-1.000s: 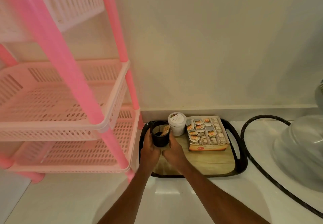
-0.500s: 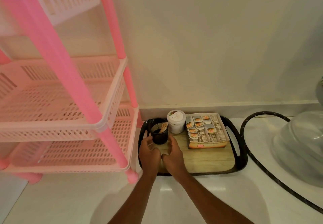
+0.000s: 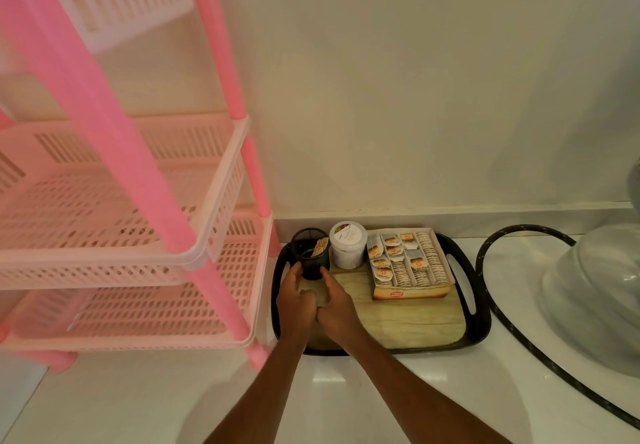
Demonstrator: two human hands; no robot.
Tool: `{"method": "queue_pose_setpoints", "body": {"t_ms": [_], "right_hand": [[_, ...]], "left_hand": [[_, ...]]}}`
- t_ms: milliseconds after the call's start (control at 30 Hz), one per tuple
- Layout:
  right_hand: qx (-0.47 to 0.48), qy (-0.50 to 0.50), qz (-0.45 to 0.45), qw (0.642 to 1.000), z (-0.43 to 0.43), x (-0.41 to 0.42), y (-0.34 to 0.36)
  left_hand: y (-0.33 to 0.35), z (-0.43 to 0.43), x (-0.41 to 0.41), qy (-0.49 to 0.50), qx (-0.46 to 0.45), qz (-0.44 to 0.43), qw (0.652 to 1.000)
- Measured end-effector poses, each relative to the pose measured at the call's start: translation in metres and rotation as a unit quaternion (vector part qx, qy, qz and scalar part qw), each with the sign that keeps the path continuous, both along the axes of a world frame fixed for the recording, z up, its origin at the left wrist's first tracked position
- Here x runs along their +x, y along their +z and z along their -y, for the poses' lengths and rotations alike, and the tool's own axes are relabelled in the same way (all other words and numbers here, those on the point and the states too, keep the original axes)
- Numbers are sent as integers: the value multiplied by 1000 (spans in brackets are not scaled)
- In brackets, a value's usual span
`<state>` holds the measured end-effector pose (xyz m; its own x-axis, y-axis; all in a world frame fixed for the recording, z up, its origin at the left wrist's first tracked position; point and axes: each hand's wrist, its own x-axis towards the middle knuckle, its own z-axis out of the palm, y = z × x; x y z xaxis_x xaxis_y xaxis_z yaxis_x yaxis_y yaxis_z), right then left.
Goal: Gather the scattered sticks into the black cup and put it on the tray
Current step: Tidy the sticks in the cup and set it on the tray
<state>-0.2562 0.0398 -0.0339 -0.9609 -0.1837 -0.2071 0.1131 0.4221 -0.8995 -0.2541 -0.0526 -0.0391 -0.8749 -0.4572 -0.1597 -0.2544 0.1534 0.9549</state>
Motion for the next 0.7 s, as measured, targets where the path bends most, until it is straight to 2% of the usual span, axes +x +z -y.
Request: {"method": "queue_pose_setpoints", "body": {"t_ms": [333, 700], "right_hand": [[25, 28, 8, 999, -2, -12, 1], [18, 35, 3, 999, -6, -11, 3]], "left_hand": [[-2, 4, -6, -33, -29, 9, 999], [12, -1, 5, -21, -20, 17, 999]]}}
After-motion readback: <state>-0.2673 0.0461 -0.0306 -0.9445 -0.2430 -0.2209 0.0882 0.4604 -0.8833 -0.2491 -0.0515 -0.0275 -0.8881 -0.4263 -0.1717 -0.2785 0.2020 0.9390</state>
